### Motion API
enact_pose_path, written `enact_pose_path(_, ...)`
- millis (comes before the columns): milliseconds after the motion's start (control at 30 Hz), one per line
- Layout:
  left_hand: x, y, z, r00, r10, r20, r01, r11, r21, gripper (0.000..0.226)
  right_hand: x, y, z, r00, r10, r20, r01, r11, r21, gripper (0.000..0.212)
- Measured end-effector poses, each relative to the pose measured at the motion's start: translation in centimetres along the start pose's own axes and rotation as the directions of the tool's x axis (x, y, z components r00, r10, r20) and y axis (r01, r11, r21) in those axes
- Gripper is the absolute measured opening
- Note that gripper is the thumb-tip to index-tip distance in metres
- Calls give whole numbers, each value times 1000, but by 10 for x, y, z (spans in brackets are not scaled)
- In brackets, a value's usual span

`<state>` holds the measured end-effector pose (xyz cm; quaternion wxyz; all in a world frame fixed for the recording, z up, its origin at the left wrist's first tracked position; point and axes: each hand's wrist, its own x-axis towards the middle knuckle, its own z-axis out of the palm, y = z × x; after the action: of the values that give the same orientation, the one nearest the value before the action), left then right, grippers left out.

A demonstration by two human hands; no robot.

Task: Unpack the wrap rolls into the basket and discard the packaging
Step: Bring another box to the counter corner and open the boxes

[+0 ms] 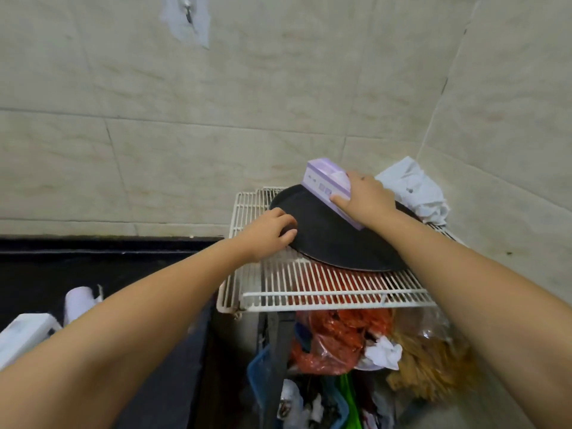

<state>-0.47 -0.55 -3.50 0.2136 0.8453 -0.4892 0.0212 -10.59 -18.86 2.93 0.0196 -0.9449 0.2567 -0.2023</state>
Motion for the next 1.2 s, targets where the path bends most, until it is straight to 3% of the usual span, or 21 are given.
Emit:
enact_pose_path(200,-94,-102,-48,954,-292,-70,287,955,-73,30,-2,-133,-1,979,-202,32,192,959,207,63)
enact_pose_path(400,-203,-200,-65,825,-563,-52,562,826,-36,30,-44,-276,33,921,-382,79,318,852,416,64)
enact_pose_path(533,-248,-230,-43,746,-666,-21,663,745,-81,30,-78,-326,81,878,-441,186,311,822,478,62)
enact_pose_path(633,-264,-232,-15,685,-729,14,727,681,-85,41,-97,-334,118,875,-398,278,237,850,470,61)
enact_pose_path(800,-274,-218,38,396,-918,-12,908,394,-139,65,-124,-313,170,855,-333,398,160,899,407,57)
enact_pose_path(933,-262,-209,75,263,-963,52,954,252,-160,85,-137,-290,198,832,-305,463,138,922,361,59)
enact_pose_path(1033,-257,-203,93,208,-978,20,976,207,-61,92,-144,-271,209,825,-316,468,146,920,364,62)
enact_pose_path(1200,-258,-196,94,198,-980,-5,980,198,-5,85,-156,-246,214,800,-393,453,206,890,407,62)
